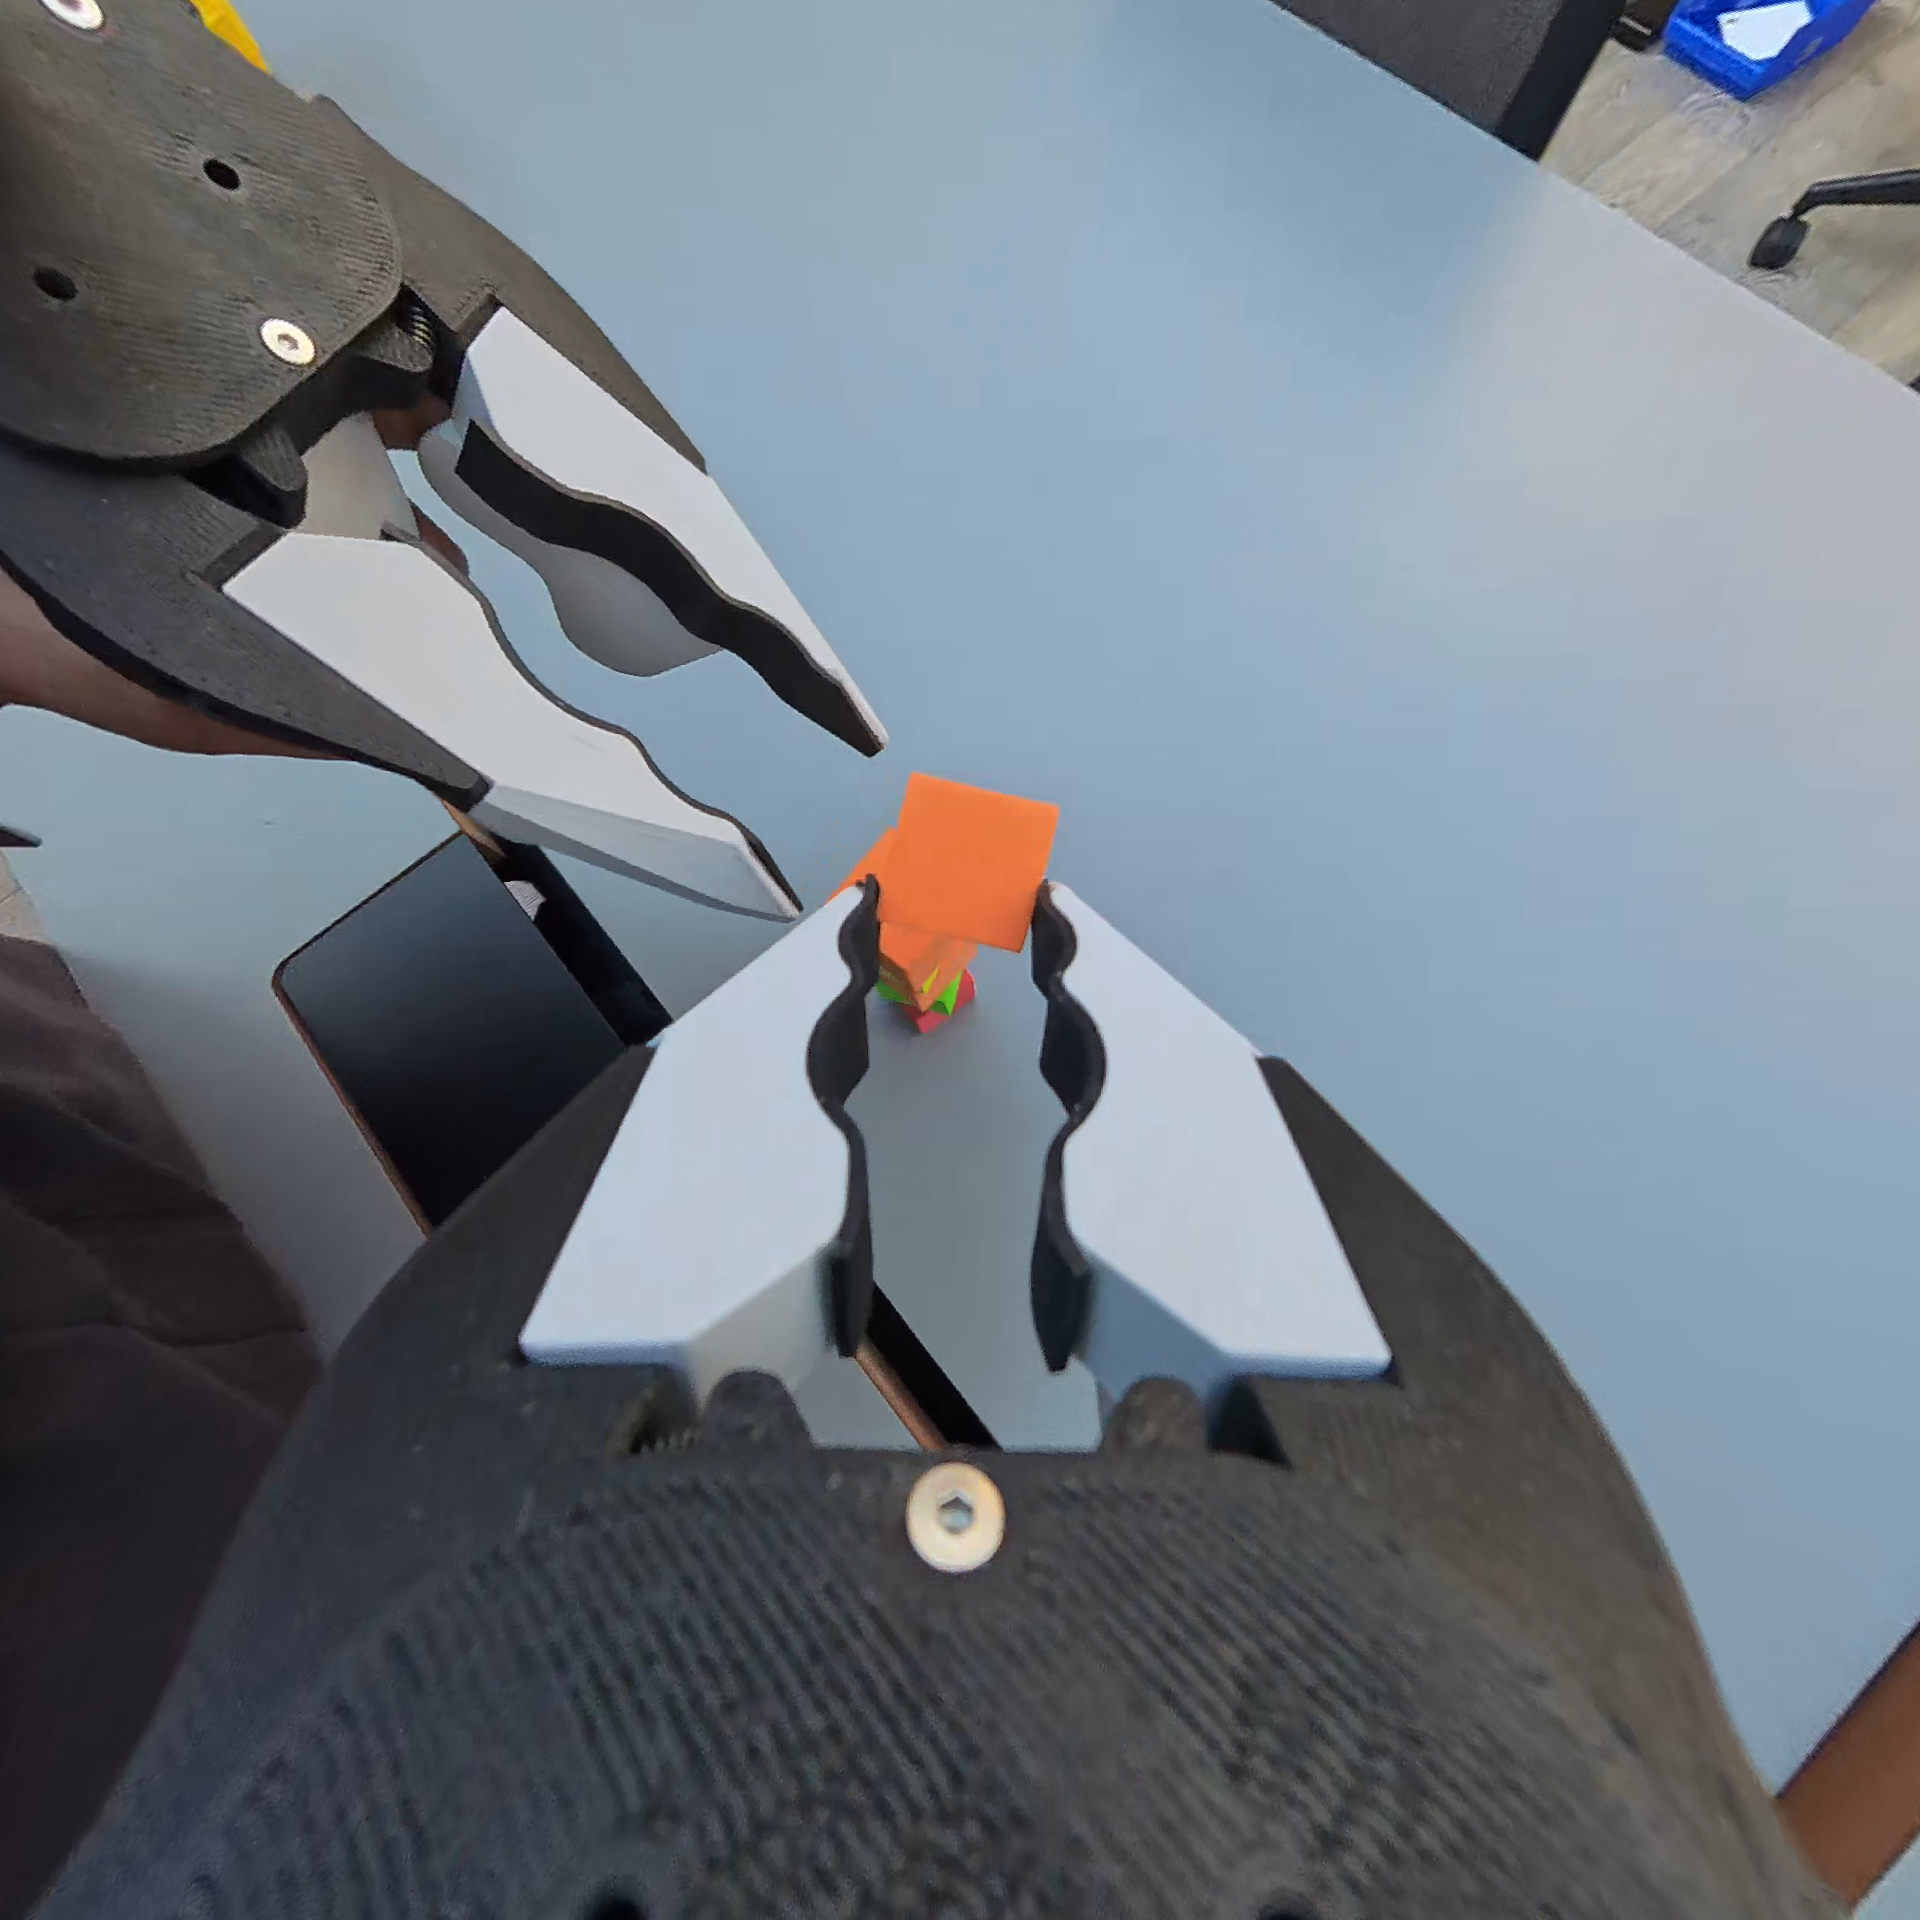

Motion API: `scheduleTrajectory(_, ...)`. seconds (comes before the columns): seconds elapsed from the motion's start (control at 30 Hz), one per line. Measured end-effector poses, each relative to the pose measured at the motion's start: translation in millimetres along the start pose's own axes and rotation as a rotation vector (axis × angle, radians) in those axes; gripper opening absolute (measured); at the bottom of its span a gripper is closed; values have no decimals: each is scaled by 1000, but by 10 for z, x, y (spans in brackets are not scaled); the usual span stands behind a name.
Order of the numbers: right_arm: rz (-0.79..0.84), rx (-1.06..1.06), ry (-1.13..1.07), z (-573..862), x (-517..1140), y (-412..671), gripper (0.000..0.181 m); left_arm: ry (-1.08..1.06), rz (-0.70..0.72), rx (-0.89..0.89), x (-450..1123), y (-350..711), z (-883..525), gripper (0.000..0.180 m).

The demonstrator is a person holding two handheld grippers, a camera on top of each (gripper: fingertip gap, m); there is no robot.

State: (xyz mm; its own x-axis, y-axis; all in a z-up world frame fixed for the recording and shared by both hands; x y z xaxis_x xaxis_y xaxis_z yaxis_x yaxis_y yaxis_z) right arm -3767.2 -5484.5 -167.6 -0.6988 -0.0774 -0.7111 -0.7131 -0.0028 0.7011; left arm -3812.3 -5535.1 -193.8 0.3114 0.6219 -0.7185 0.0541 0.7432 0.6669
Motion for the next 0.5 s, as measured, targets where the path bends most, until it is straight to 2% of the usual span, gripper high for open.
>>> scheduleTrajectory(0.17, -82, -60, 79, -144, 190, -39, 28, 21, -4, -85, -104, -226, -92, 41)
scheduleTrajectory(0.3, -108, -93, 51, -165, 196, -46, 40, 29, -19, -139, -144, -416, -127, 41)
scheduleTrajectory(0.5, -92, 42, 57, -173, 44, -236, 46, 43, -32, -160, -171, -533, -165, 41)
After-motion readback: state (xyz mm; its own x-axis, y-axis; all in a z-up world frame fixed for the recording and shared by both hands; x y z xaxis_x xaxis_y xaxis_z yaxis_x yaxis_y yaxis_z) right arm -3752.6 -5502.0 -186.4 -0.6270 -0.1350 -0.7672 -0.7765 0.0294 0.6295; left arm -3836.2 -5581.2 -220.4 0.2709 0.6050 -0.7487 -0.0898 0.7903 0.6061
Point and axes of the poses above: each gripper's, where its closed fingertips meet, x out along the fingers, y out of its top, z = x × y across the jaws, the point moved 3 cm from there along -x, back along the fingers, and after that the axes turned 4 degrees about -z, right-handed, at the moved point
